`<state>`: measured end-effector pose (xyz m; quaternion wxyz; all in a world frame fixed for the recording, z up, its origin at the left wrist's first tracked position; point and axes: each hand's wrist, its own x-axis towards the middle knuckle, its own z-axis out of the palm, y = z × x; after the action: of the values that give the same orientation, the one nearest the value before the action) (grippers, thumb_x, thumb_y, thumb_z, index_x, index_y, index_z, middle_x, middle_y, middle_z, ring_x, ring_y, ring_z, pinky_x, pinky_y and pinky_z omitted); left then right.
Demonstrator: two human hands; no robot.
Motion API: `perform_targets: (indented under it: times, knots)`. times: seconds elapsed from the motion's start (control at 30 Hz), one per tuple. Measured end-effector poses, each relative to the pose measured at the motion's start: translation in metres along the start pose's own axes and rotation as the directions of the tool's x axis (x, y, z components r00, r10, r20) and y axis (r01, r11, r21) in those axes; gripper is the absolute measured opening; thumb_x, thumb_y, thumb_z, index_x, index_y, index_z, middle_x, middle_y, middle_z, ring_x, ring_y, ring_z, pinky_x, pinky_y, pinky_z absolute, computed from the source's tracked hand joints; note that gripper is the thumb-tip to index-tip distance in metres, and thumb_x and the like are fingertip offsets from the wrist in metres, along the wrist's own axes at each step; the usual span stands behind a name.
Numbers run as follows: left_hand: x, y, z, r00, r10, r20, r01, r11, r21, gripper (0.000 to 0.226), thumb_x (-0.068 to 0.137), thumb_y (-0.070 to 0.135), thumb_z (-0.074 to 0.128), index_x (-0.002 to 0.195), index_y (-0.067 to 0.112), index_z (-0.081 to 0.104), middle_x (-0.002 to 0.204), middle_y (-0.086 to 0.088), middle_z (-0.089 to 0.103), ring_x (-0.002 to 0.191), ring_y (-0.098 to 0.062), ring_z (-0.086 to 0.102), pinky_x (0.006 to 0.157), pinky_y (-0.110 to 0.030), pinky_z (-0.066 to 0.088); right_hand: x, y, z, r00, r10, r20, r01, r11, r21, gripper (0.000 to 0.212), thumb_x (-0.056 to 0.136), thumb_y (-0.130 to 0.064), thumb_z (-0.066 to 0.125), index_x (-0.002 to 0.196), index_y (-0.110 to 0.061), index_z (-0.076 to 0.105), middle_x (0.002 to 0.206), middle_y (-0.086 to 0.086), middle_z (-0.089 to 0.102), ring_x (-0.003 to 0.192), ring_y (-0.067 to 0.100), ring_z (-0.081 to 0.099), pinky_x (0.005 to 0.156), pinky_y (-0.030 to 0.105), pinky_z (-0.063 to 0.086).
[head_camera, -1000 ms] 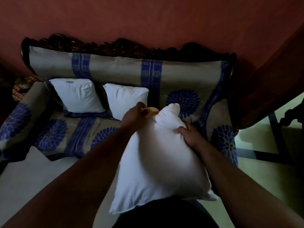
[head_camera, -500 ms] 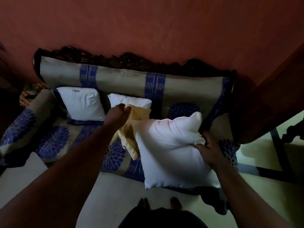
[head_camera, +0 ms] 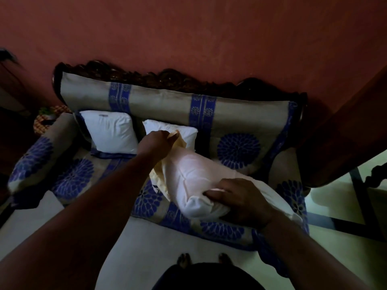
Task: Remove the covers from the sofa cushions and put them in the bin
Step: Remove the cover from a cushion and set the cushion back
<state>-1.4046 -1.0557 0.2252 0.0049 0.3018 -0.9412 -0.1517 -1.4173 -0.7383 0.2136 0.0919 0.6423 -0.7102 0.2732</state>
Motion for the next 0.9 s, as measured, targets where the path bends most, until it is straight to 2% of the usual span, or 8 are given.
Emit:
perform_targets:
  times: [0.07, 0.17, 0.27, 0.43, 0.63, 0.73, 0.8, 0.9]
  knots:
    - [0.000, 0.004, -0.003, 0.999, -0.007, 0.035, 0.009, 0.999, -0.046, 0.053, 0.100, 0.060, 0.039, 0.113, 0.018, 0.068, 0.114, -0.015, 0.069, 0.103, -0.035, 0.064, 0.075, -0.033, 0.041, 0.012, -0.007, -0.001, 0.996, -0.083, -0.024, 0.083, 0.997, 0.007, 0.051, 0.086, -0.045, 0.074, 0.131, -0.031, 0.054, 0.103, 0.007, 0.067, 0.083, 0.028, 0.065, 0.068, 0.034, 0.047]
    - [-0.001, 0.003, -0.007, 0.985, 0.078, 0.156, -0.057, 0.989, -0.137, 0.039, 0.100, 0.050, 0.050, 0.119, 0.021, 0.069, 0.117, -0.009, 0.069, 0.107, -0.030, 0.063, 0.081, -0.031, 0.043, 0.028, -0.001, 0.008, 0.993, -0.091, 0.071, 0.093, 0.996, -0.019, 0.052, 0.088, -0.040, 0.070, 0.136, -0.033, 0.050, 0.107, 0.007, 0.065, 0.085, 0.028, 0.064, 0.069, 0.034, 0.045]
    - [-0.012, 0.016, -0.004, 0.912, 0.247, 0.327, -0.190, 0.962, -0.195, 0.028, 0.098, 0.041, 0.059, 0.114, 0.021, 0.070, 0.112, -0.001, 0.070, 0.095, -0.016, 0.063, 0.079, -0.026, 0.043, 0.048, 0.014, 0.026, 0.982, 0.015, 0.190, 0.008, 0.993, -0.121, 0.053, 0.088, -0.034, 0.066, 0.139, -0.037, 0.052, 0.103, 0.004, 0.062, 0.076, 0.026, 0.063, 0.058, 0.032, 0.045]
    - [-0.019, 0.031, 0.006, 0.889, 0.256, 0.379, -0.194, 0.961, -0.196, 0.050, 0.094, 0.026, 0.063, 0.142, 0.016, 0.054, 0.143, -0.010, 0.054, 0.128, -0.027, 0.053, 0.106, -0.035, 0.042, 0.074, 0.020, 0.054, 0.964, 0.190, 0.188, -0.135, 0.954, -0.269, 0.032, 0.093, -0.041, 0.046, 0.117, -0.034, 0.066, 0.082, 0.004, 0.063, 0.052, 0.024, 0.060, 0.042, 0.030, 0.043]
    - [-0.027, 0.014, 0.004, 0.976, 0.167, 0.141, -0.152, 0.982, -0.111, 0.035, 0.090, 0.031, 0.064, 0.123, 0.021, 0.066, 0.120, -0.009, 0.068, 0.108, -0.029, 0.063, 0.085, -0.033, 0.049, 0.081, 0.018, 0.056, 0.939, 0.324, 0.119, -0.249, 0.875, -0.414, 0.031, 0.069, -0.027, 0.087, 0.097, -0.025, 0.073, 0.074, 0.006, 0.058, 0.042, 0.023, 0.055, 0.037, 0.028, 0.040]
    - [-0.030, 0.007, 0.009, 0.994, 0.106, -0.023, -0.107, 0.994, -0.011, 0.025, 0.087, 0.028, 0.057, 0.106, 0.019, 0.070, 0.106, -0.011, 0.071, 0.098, -0.035, 0.064, 0.083, -0.040, 0.053, 0.080, 0.018, 0.056, 0.913, 0.390, 0.118, -0.297, 0.835, -0.463, 0.051, 0.065, -0.031, 0.088, 0.113, -0.024, 0.072, 0.074, 0.007, 0.058, 0.041, 0.024, 0.054, 0.038, 0.026, 0.031]
    - [-0.033, 0.004, 0.017, 0.997, -0.009, 0.073, 0.028, 0.965, -0.260, 0.021, 0.089, 0.027, 0.056, 0.103, 0.019, 0.068, 0.105, -0.011, 0.070, 0.098, -0.034, 0.065, 0.083, -0.038, 0.053, 0.080, 0.020, 0.058, 0.892, 0.440, 0.101, -0.335, 0.796, -0.505, 0.059, 0.062, -0.031, 0.089, 0.118, -0.024, 0.073, 0.071, 0.007, 0.058, 0.038, 0.023, 0.052, 0.040, 0.025, 0.025]
    - [-0.039, 0.002, 0.031, 0.990, -0.037, 0.140, 0.115, 0.788, -0.604, 0.021, 0.080, 0.041, 0.056, 0.090, 0.026, 0.067, 0.092, -0.010, 0.070, 0.088, -0.033, 0.067, 0.081, -0.053, 0.057, 0.083, 0.021, 0.053, 0.847, 0.509, 0.153, -0.356, 0.757, -0.548, 0.057, 0.074, -0.031, 0.081, 0.129, -0.022, 0.066, 0.080, 0.009, 0.062, 0.047, 0.025, 0.058, 0.042, 0.028, 0.031]
